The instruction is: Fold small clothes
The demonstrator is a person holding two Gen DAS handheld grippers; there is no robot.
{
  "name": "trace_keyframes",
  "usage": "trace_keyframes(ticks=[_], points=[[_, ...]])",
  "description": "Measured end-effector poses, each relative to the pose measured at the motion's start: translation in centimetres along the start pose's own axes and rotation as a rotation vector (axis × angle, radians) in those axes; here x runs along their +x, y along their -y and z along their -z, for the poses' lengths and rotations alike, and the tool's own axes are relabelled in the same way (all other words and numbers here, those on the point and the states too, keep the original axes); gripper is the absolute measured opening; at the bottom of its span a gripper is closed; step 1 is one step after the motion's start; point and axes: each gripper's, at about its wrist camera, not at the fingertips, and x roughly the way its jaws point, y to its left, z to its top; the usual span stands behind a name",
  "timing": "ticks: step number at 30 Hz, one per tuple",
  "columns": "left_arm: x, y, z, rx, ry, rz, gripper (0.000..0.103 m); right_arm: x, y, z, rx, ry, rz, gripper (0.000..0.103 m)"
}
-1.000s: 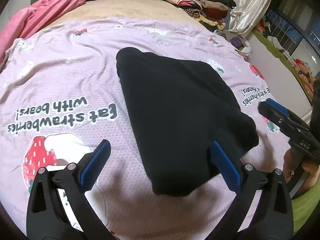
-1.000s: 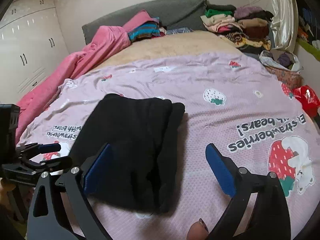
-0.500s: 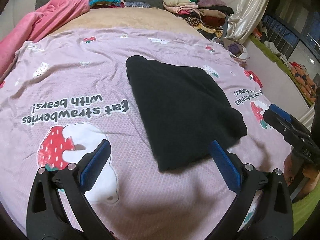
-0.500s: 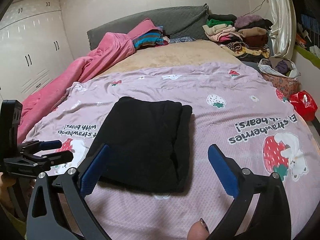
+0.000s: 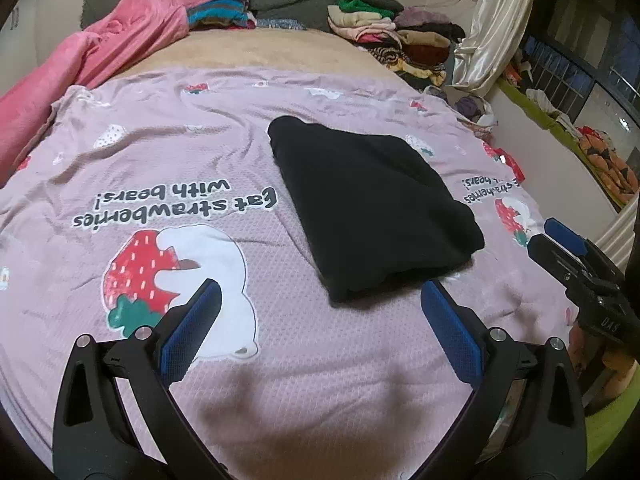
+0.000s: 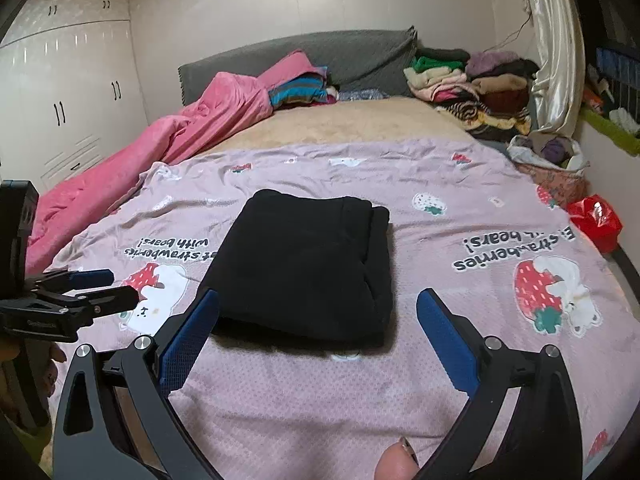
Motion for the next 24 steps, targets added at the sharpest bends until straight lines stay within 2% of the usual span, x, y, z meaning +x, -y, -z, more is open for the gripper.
trace_keyframes(ticks=[11, 24], points=[[-2.7, -0.3, 2.5, 0.012, 0.077, -0.013, 0.093, -3.8, -1.6, 2.4, -0.026, 0.103, 0.048, 0.099], [-2.3, -0.2, 6.1, 0.043, 0.067, -0.059, 0.093, -3.5, -1.9, 7.0, -0.001, 0.048, 0.089, 0.099]])
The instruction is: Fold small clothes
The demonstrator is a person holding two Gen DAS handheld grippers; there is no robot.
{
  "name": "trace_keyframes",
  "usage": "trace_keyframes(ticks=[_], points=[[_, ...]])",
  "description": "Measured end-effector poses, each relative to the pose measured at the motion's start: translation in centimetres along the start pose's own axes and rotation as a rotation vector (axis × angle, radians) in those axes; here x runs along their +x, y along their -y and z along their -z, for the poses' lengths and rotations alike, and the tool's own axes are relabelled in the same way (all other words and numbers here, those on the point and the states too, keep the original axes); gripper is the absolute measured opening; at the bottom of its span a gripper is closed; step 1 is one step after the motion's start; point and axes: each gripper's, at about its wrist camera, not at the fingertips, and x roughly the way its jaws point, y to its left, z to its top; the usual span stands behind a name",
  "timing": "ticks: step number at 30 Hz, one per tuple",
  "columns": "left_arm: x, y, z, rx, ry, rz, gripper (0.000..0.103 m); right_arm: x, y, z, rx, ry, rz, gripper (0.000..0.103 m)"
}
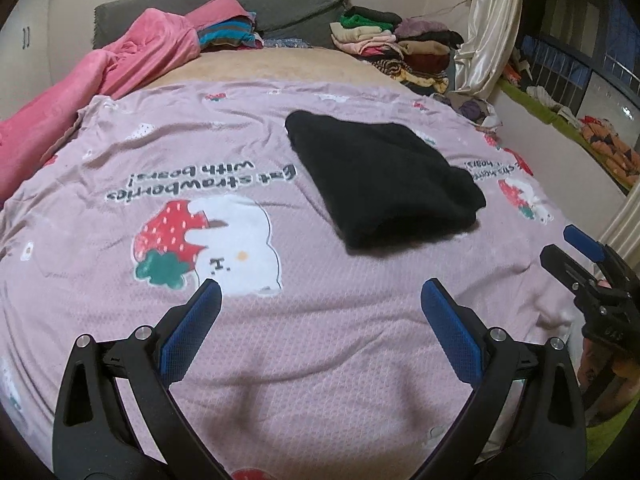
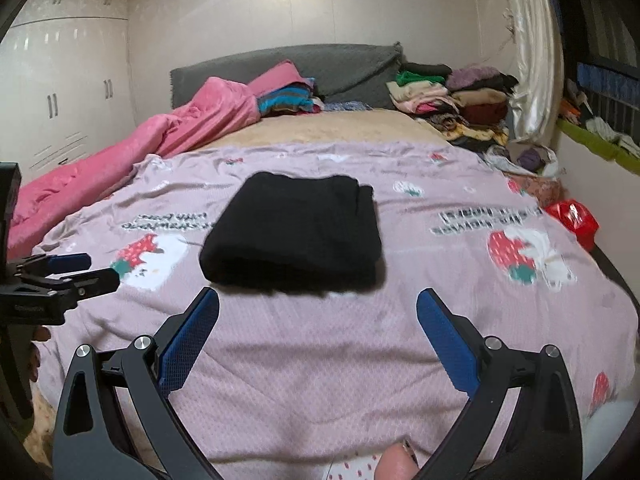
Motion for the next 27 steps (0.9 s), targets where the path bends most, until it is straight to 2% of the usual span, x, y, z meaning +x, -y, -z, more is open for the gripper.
trace_keyframes(ticks=[3, 10, 27], points=[[0.3, 0.1, 0.8, 0.002, -0.006, -0.001, 0.093, 0.1, 0.1, 1.5, 0.04, -0.007, 0.0, 0.099], [1.0, 0.1, 2.3, -0.011, -0.032, -0.001, 0.093, 1.0, -0.4, 3.9, 0.036, -0.08, 0.017, 0.099], [0.9, 0.0, 2.6, -0.02, -0.04, -0.026, 0.093, 1.3, -0.4, 4.1, 0.035, -0.101, 0.01, 0.099]])
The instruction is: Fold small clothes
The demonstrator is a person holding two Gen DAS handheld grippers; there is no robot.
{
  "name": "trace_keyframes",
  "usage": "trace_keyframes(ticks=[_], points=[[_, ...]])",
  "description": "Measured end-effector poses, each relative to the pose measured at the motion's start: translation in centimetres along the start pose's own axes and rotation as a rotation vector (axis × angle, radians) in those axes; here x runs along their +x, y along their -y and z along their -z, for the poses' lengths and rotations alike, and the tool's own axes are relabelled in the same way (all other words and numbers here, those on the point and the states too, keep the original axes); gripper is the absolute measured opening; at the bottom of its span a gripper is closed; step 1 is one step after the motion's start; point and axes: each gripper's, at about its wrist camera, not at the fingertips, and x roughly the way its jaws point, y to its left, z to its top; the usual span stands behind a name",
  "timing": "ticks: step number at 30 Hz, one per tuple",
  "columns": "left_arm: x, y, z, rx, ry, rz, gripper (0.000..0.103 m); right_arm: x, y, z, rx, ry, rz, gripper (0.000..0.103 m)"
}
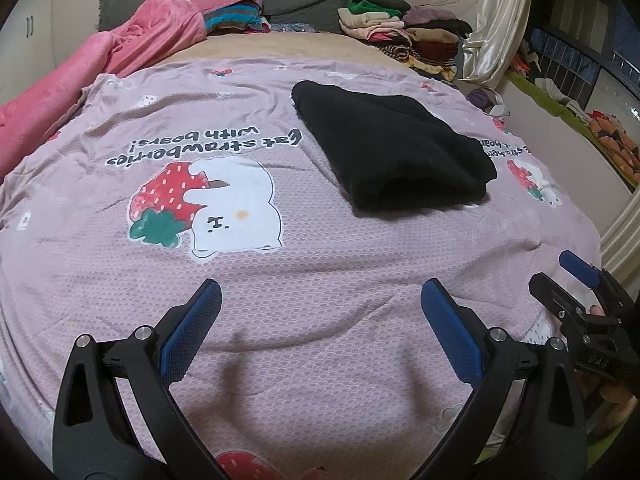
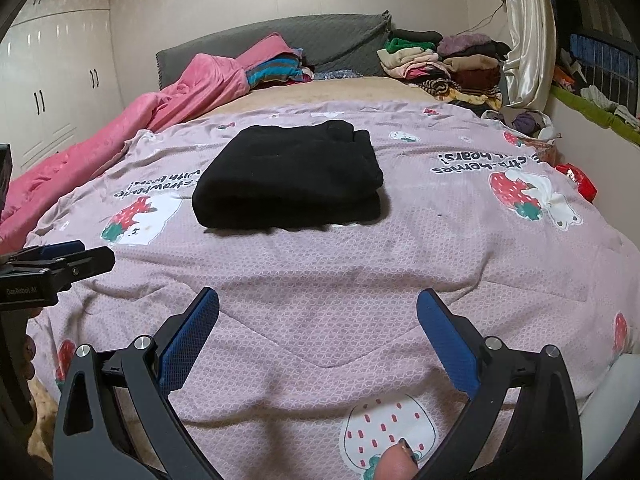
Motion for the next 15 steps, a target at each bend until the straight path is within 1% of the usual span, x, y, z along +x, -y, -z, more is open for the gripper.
trace_keyframes(ticks=[15], points=[[-0.2, -0.18, 0.04, -0.011, 0.006, 0.0, 0.093, 0.02, 0.21, -0.04, 0.002, 0.001, 0.01, 0.099]])
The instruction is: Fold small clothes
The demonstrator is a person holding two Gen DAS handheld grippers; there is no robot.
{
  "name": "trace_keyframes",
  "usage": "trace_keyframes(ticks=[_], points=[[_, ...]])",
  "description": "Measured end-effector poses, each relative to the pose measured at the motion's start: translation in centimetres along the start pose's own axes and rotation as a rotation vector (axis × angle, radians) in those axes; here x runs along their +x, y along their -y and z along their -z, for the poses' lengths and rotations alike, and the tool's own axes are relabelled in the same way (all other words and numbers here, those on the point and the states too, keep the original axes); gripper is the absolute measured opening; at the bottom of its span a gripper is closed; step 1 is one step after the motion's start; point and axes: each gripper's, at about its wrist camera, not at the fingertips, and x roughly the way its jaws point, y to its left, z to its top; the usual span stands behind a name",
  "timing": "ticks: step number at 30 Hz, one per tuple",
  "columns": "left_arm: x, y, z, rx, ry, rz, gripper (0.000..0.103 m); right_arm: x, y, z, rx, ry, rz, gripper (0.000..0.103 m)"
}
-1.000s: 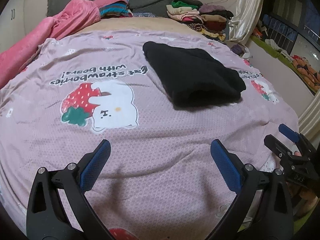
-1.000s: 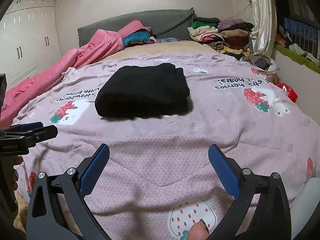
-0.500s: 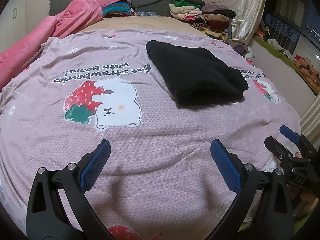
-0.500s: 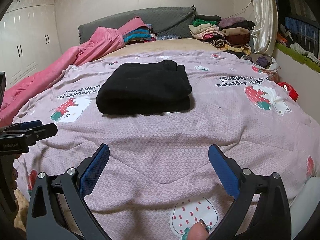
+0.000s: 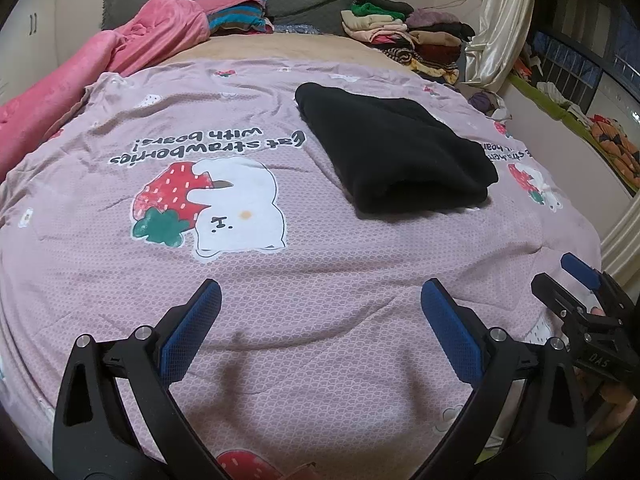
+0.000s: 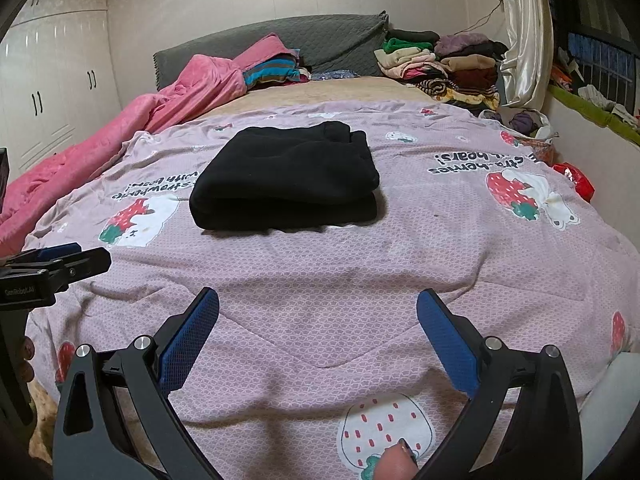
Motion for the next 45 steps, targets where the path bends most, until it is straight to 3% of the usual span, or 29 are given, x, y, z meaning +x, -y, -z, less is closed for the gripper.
trace_keyframes(ticks=[37, 41, 45], points=[[0.3, -0.5, 0.3, 0.002, -0.033, -0.031, 0.093, 0.0, 0.0, 0.2, 0.001, -0.028, 0.033, 0.099], [0.3, -1.2, 0.5, -0.005, -0.036, -0.052, 0.093, -0.7, 1.8, 0.5, 0.077, -0.015, 0.142, 0.099], [0.1, -4.4, 0.4, -0.079, -0.043, -0.041, 0.093, -3.1, 8.3, 1.6, 0.243, -0.006, 0.356, 0.099]])
